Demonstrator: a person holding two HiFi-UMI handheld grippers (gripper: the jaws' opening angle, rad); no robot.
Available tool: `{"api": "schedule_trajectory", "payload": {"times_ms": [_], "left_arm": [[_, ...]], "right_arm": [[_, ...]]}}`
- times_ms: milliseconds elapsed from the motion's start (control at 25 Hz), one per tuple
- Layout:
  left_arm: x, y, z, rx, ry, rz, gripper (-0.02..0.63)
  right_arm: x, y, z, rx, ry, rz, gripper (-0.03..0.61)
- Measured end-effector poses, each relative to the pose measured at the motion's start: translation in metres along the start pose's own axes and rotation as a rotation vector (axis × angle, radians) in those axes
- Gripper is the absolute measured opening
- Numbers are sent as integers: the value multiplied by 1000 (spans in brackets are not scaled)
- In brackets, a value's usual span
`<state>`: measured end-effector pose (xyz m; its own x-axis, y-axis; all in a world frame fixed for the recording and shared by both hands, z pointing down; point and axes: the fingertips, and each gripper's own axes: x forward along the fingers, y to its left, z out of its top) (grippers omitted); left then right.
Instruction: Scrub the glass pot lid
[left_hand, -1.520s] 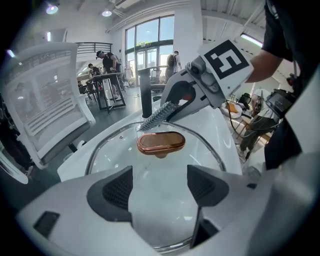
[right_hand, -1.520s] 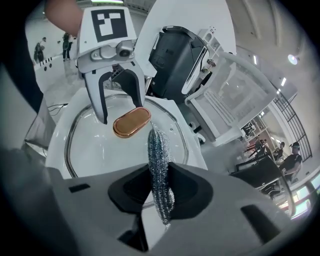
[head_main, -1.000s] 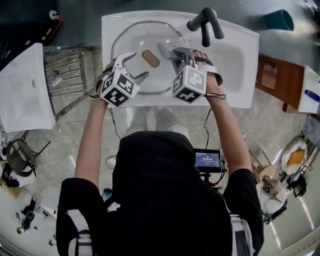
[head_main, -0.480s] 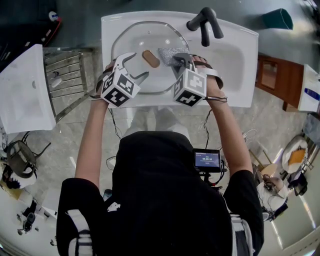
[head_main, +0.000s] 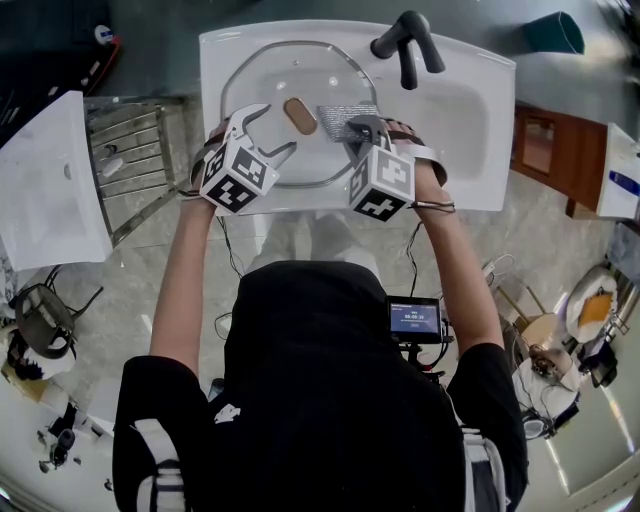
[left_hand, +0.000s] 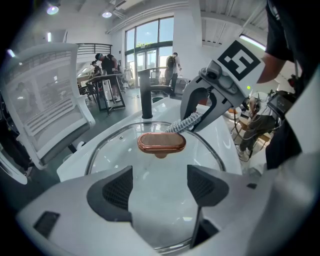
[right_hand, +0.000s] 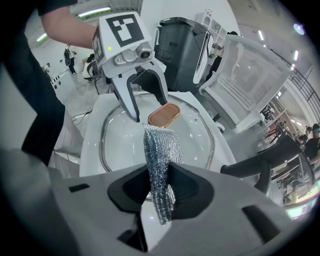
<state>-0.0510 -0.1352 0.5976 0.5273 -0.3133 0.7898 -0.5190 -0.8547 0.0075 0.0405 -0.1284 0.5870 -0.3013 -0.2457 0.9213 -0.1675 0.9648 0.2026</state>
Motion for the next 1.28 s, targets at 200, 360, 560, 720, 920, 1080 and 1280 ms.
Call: {"api": "schedule_trajectory", "payload": {"times_ms": [200, 360, 560, 720, 920, 1080, 1280], "left_arm": [[1, 0, 0, 0, 1, 1, 310], [1, 0, 1, 0, 1, 2, 310], [0, 1, 1, -2, -1, 2, 310], [-1, 0, 1, -1, -3, 2, 310], [0, 1, 1, -2, -1, 3, 310], [0, 0, 1, -2, -1, 4, 310], [0, 1, 2, -3, 0, 6, 310]], "right_arm": [[-1, 8, -2, -1, 0, 3, 84], [-3, 12, -4, 0, 1, 8, 84], [-5, 19, -4, 16, -4, 19, 84], [-7, 25, -5, 23, -5, 23, 84], [-8, 32, -7, 12, -5, 37, 84], [-9, 36, -8, 6, -11, 23, 84], [-9, 34, -8, -4, -21, -7, 84]]}}
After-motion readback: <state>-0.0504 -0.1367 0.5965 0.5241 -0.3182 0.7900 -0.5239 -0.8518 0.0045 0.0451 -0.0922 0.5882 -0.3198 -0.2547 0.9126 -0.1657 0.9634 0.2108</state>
